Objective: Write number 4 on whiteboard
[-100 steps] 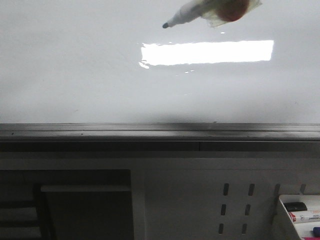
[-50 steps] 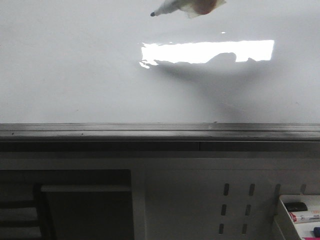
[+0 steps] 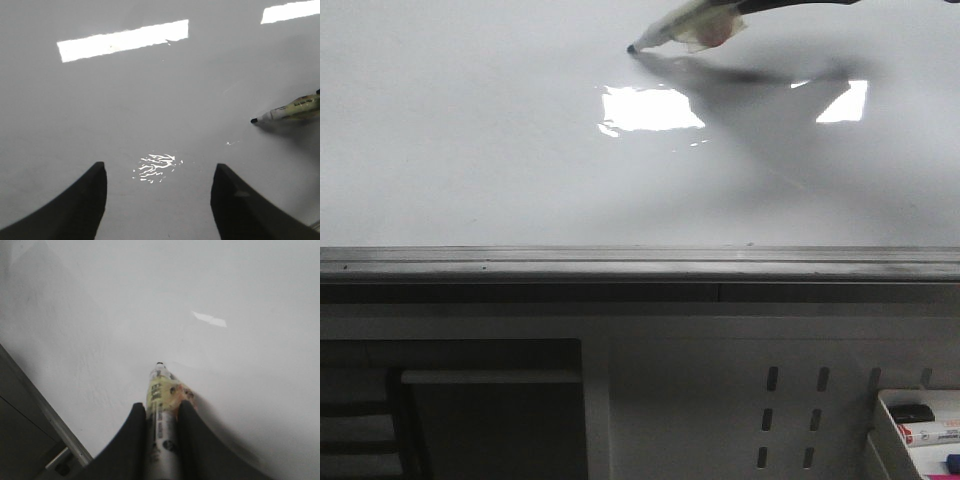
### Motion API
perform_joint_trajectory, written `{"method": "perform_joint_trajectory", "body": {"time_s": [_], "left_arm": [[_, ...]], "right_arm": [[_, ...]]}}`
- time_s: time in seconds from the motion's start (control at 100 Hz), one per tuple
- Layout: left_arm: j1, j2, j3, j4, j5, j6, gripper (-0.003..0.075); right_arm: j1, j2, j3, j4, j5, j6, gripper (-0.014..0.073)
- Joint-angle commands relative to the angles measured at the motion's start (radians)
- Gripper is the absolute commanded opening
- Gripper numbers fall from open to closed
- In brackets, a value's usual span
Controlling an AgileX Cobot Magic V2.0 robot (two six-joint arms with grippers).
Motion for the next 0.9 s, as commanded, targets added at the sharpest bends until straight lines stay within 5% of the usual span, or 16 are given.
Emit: {"method": "perform_joint_trajectory", "body": {"time_s": [0.0,0.23,0.48,0.68,0.89], "left_arm": [[0.005,-0.007,-0.027,-0.011,-0.072,-0.008,0.0421],[0.005,-0.007,-0.027,-0.011,-0.072,-0.008,0.0421],[0.005,-0.007,-0.027,-0.011,-0.072,-0.008,0.0421],[0.005,-0.007,-0.027,-0.011,-0.073,-0.008,0.0421],[0.005,-0.007,-0.027,-0.011,-0.073,-0.008,0.0421]], "right_arm": [[0.008,-0.002,-0.031,0.025,-0.005,-0.016,-0.0062],[0.107,0.044,-0.03,-0.053,-0.003,-0.01,-0.0052],[0.122,-0.01,-0.012,-0.196,-0.132,0.166,-0.0052],[0.043,-0.153,0.075,-0.351,-0.158,0.339,-0.0052],[-0.032,-0.265,0.098,-0.34,-0.034,0.346,-0.0053]]}}
